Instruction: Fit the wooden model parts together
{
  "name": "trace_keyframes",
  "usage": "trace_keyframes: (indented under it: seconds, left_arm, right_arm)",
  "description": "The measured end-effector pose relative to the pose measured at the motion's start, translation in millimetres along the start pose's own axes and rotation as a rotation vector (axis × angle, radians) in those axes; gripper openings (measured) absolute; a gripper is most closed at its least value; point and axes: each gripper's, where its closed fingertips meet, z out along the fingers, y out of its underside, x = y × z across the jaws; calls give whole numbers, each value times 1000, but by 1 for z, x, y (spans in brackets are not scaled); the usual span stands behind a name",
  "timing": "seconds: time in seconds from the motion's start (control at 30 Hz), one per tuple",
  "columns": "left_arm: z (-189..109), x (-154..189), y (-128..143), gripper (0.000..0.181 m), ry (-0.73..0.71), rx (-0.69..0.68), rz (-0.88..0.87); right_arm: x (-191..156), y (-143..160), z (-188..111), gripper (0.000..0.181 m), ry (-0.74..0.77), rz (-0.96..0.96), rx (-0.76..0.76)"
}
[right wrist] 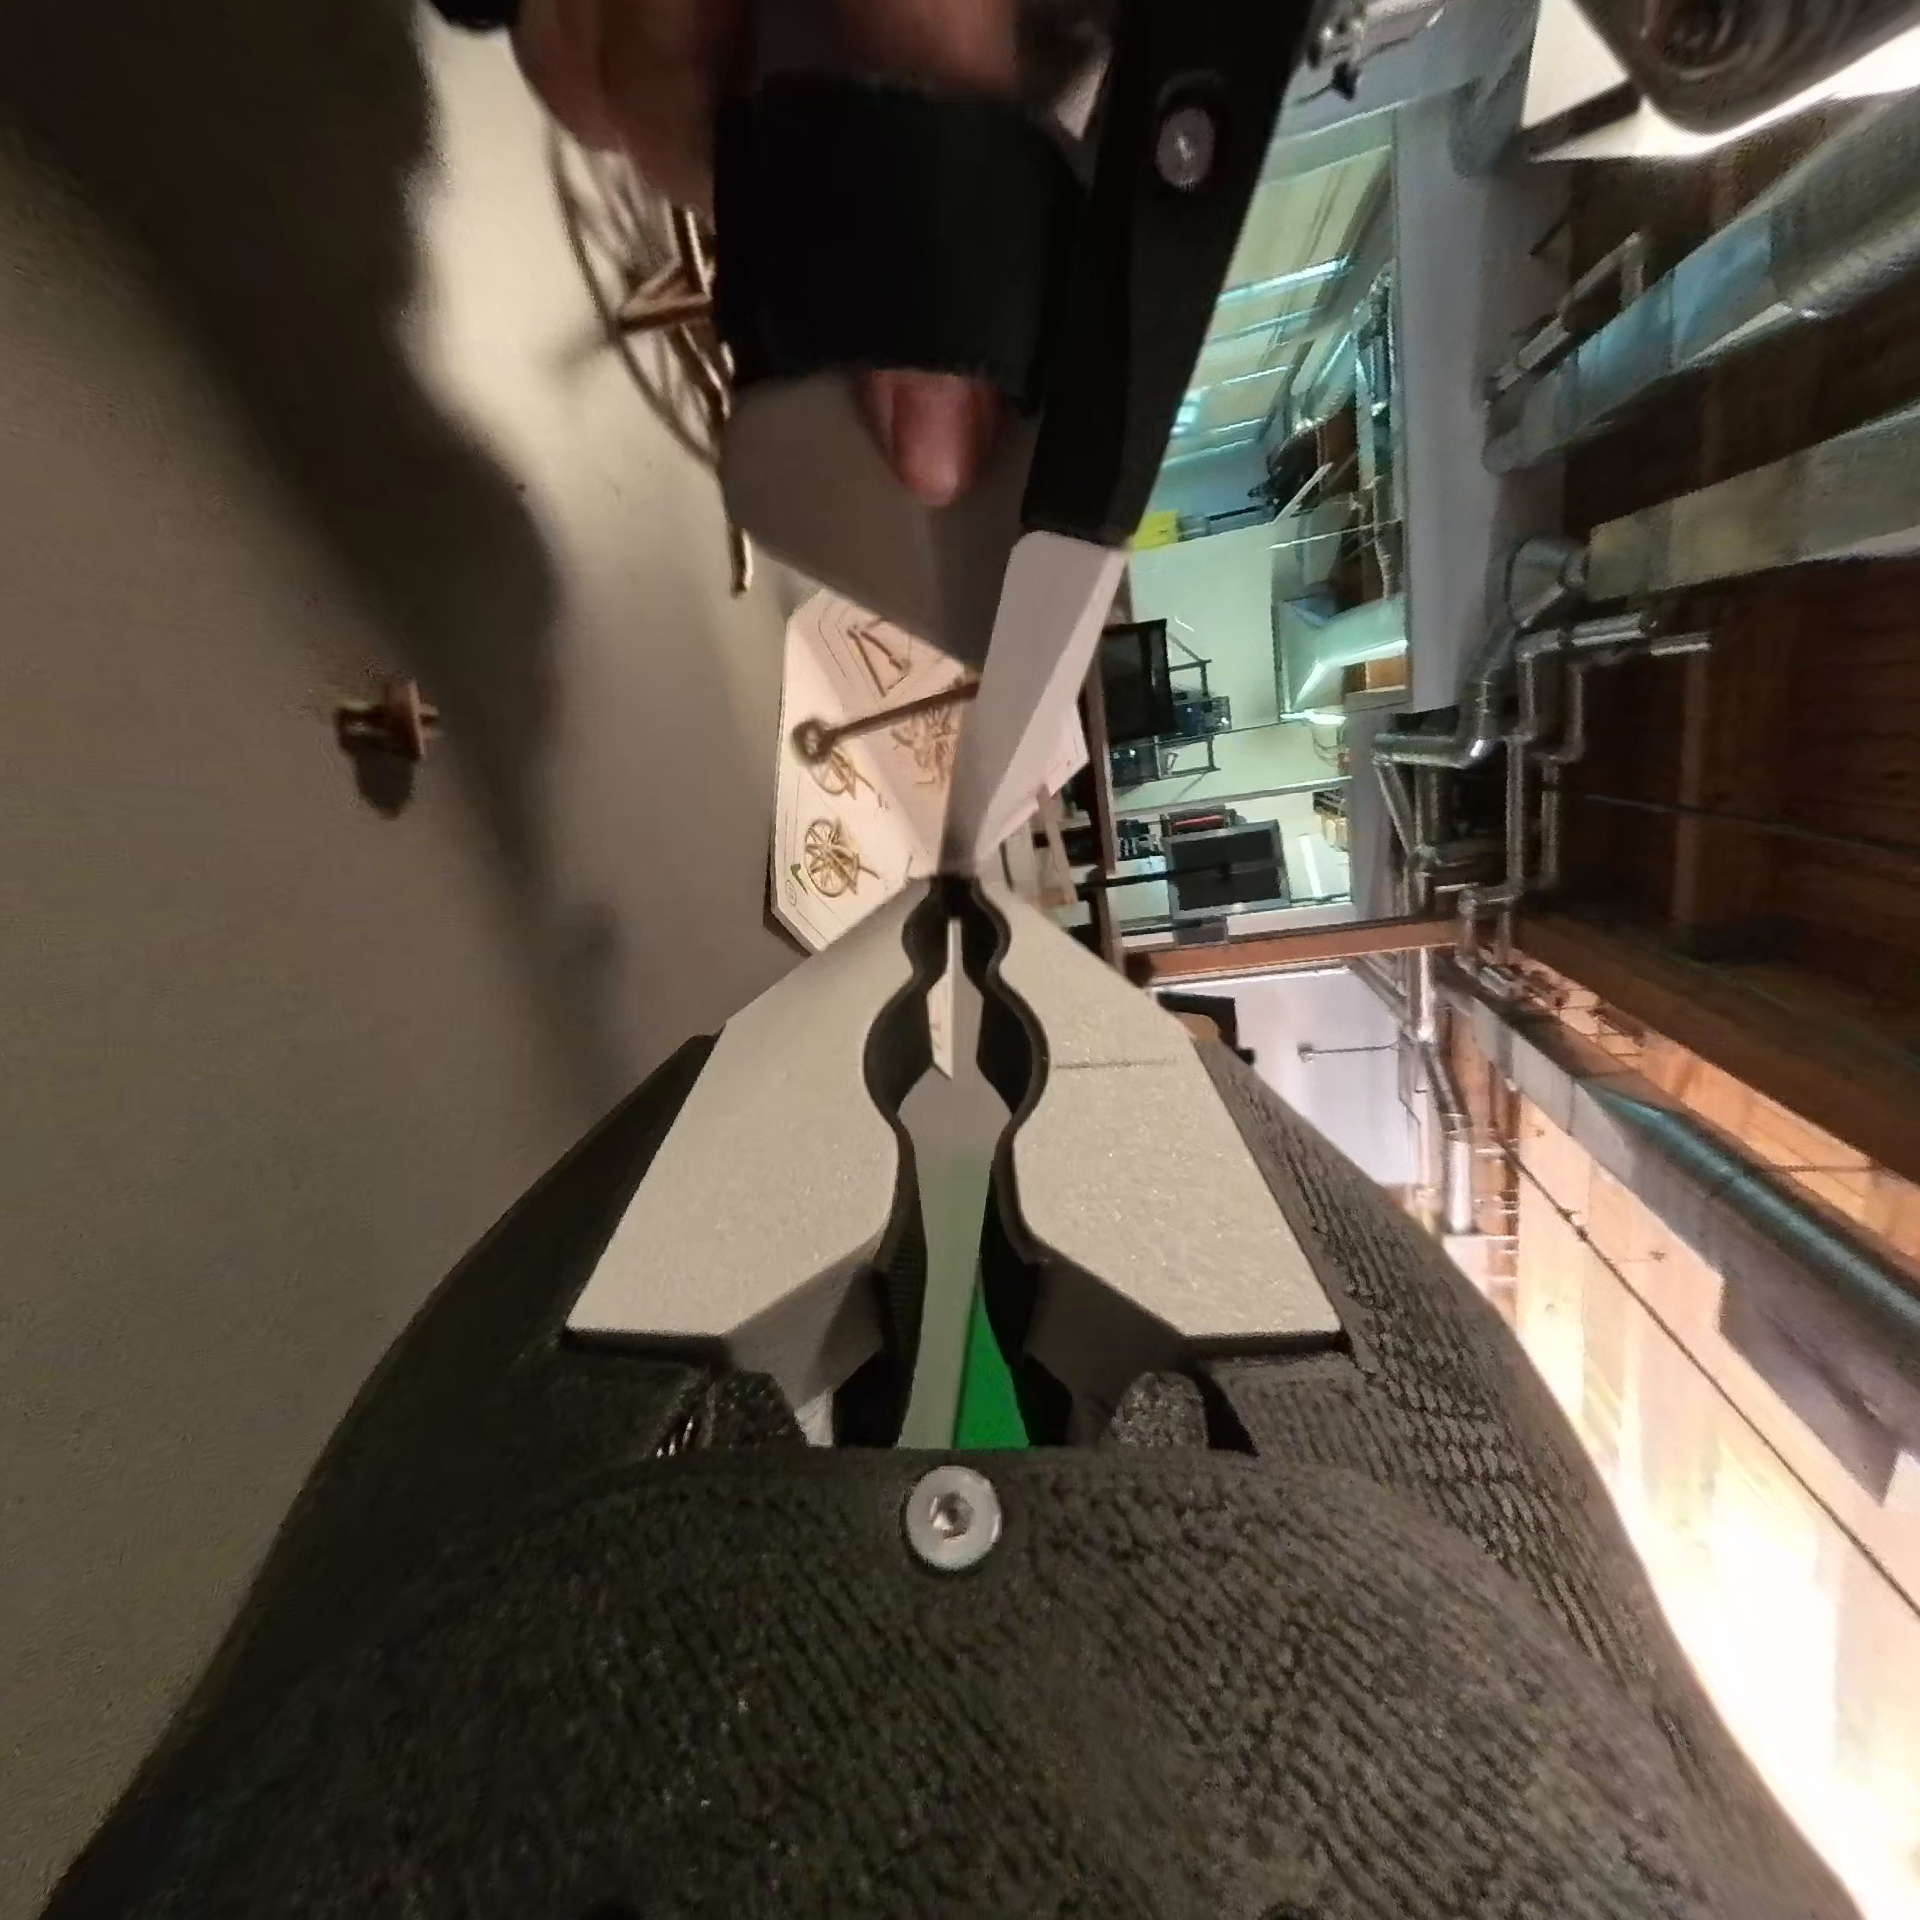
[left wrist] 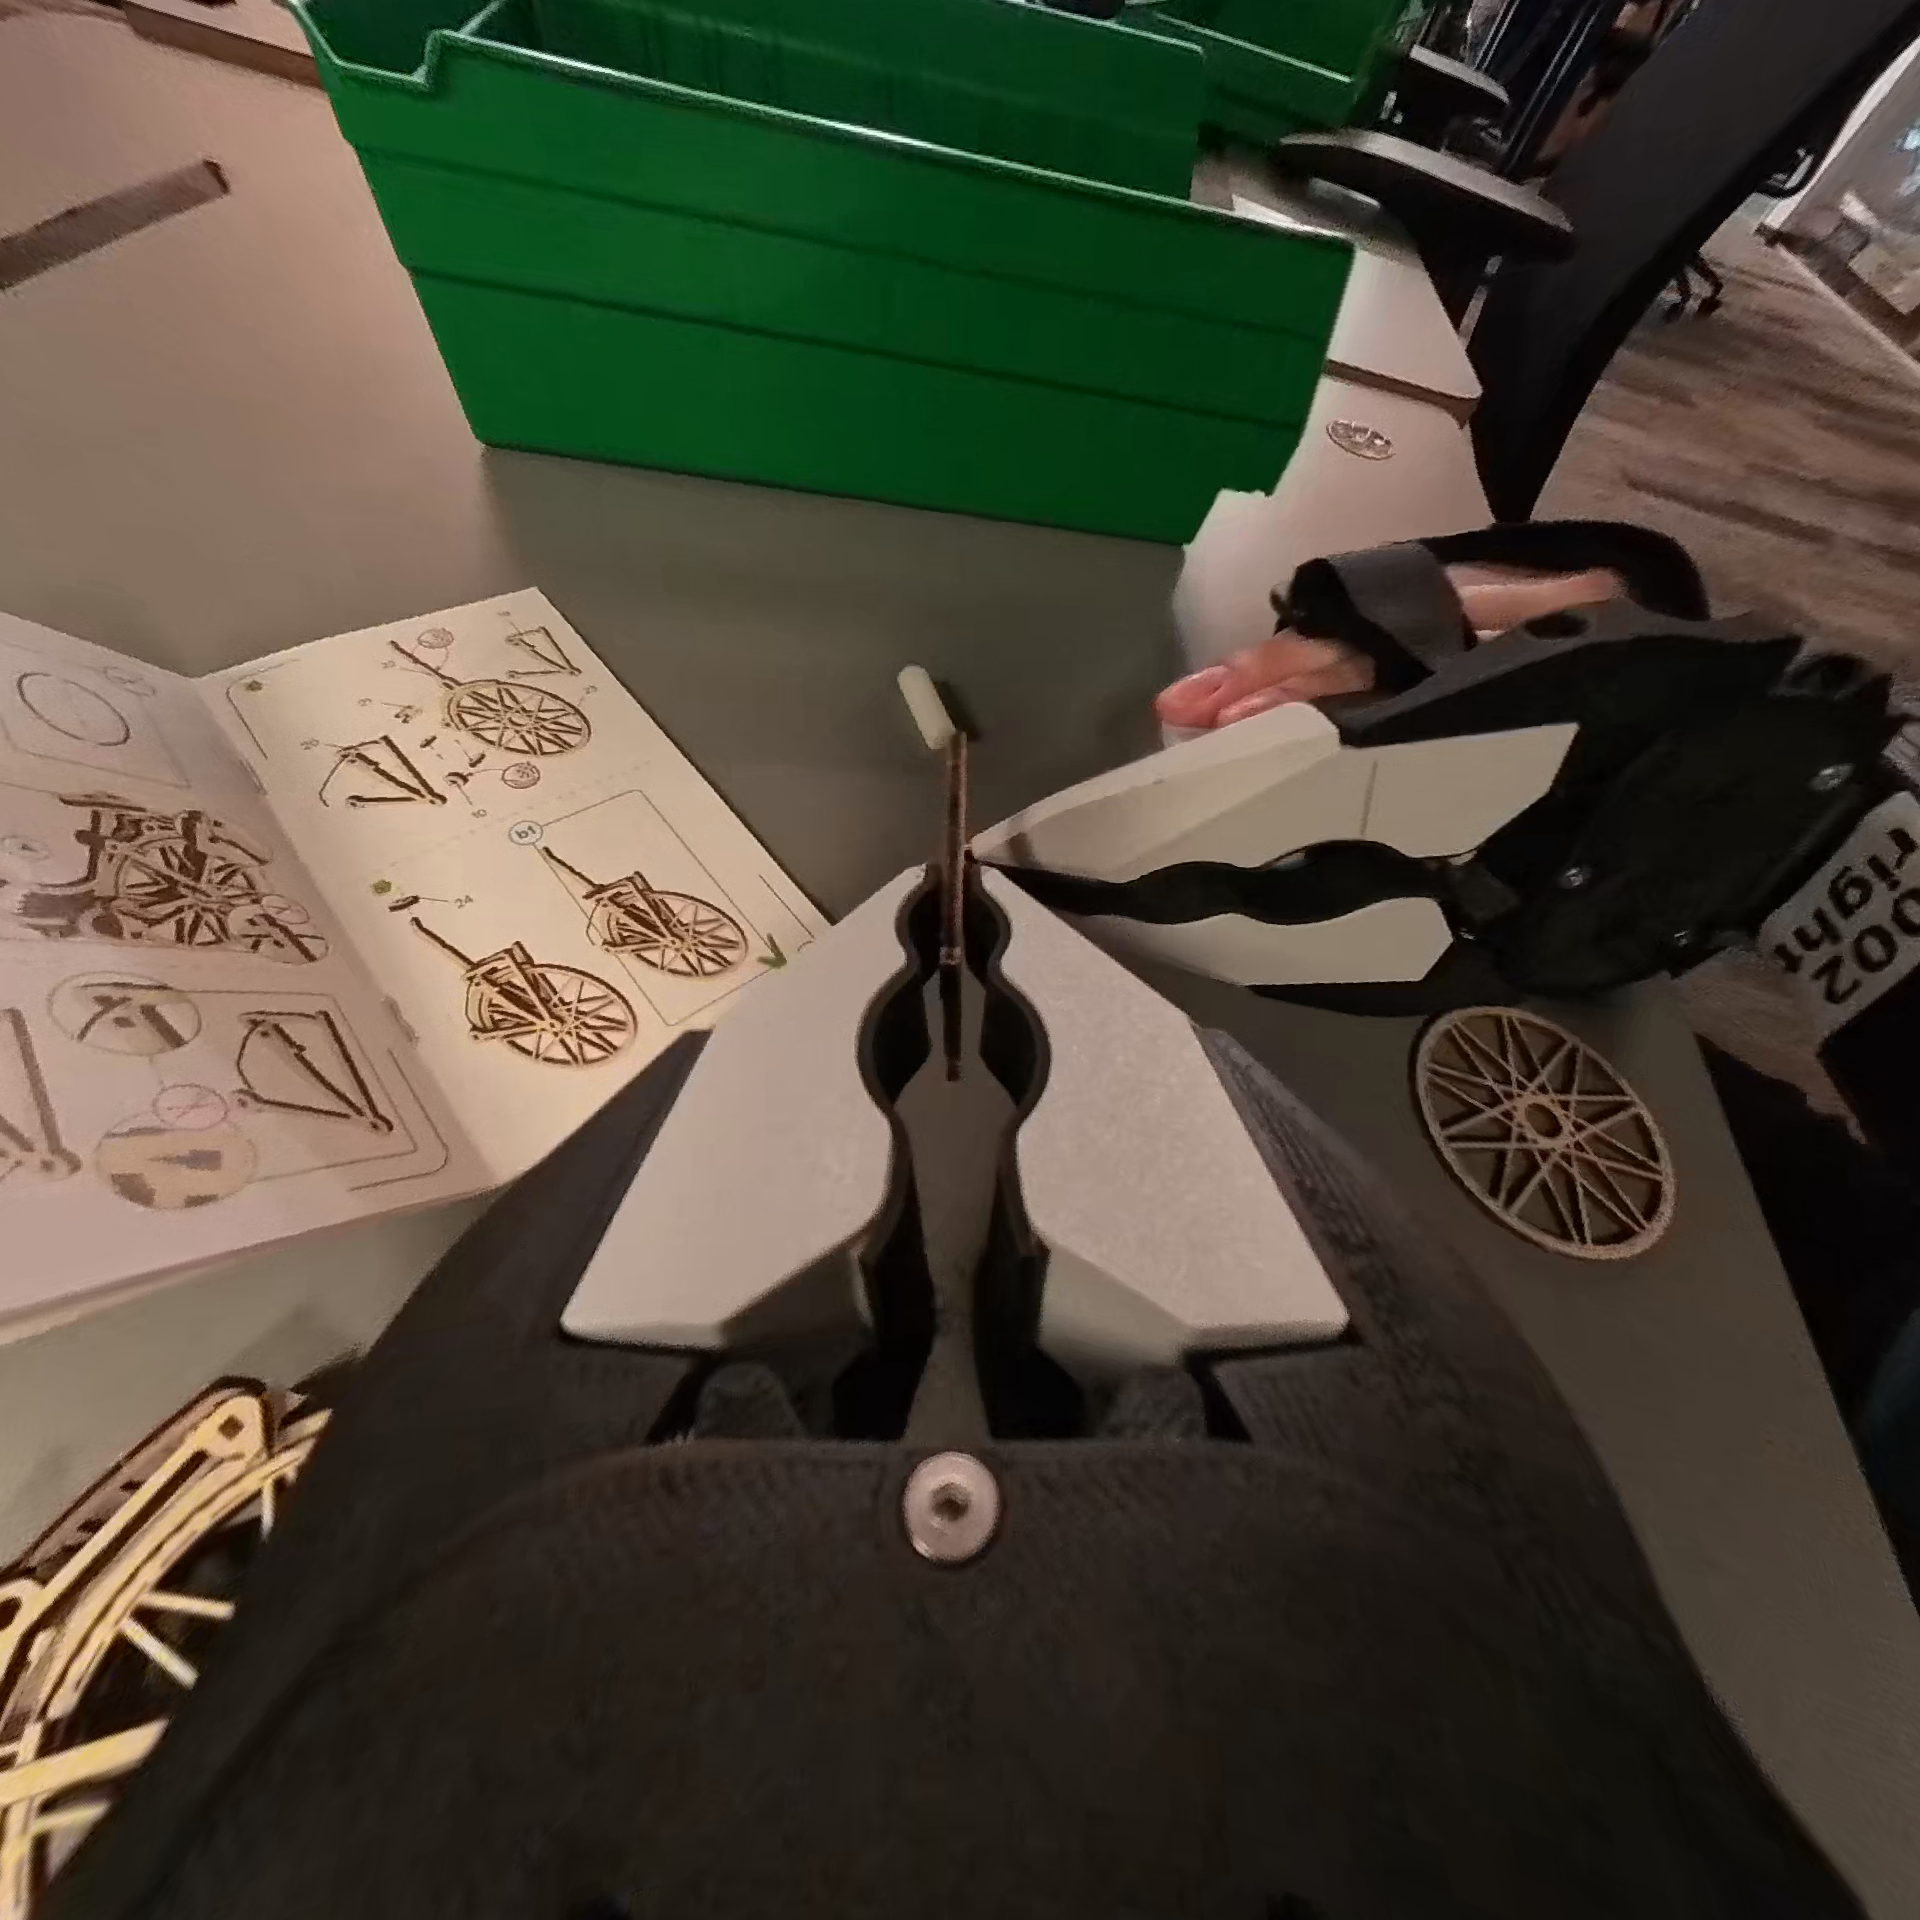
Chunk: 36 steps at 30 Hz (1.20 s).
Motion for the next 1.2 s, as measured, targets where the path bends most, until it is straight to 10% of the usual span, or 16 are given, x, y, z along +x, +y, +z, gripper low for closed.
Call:
trace_keyframes:
  seconds: [0.1, 0.17, 0.37, 0.63, 0.87, 1.2]
  left_arm:
    - [-44, -90, -1, 2, -432, 1, 43]
    - [-55, -69, -29, 1, -189, 211, -260]
    - [-20, -22, -15, 2, -104, 118, -81]
    - [0, 18, -4, 2, 245, -15, -426]
    - [23, 26, 37, 10, 206, -269, -457]
    - [-7, 6, 13, 40, 53, -122, -256]
  right_arm:
    - [3, -17, -21, 0, 41, -16, 69]
    - [9, -15, -21, 0, 57, 34, 73]
    - [17, -7, -18, 0, 90, 57, 67]
    - [56, -7, -40, 0, 301, 87, 157]
    - [66, 1, -44, 0, 342, 128, 151]
    - [67, 51, -33, 0, 213, 590, 95]
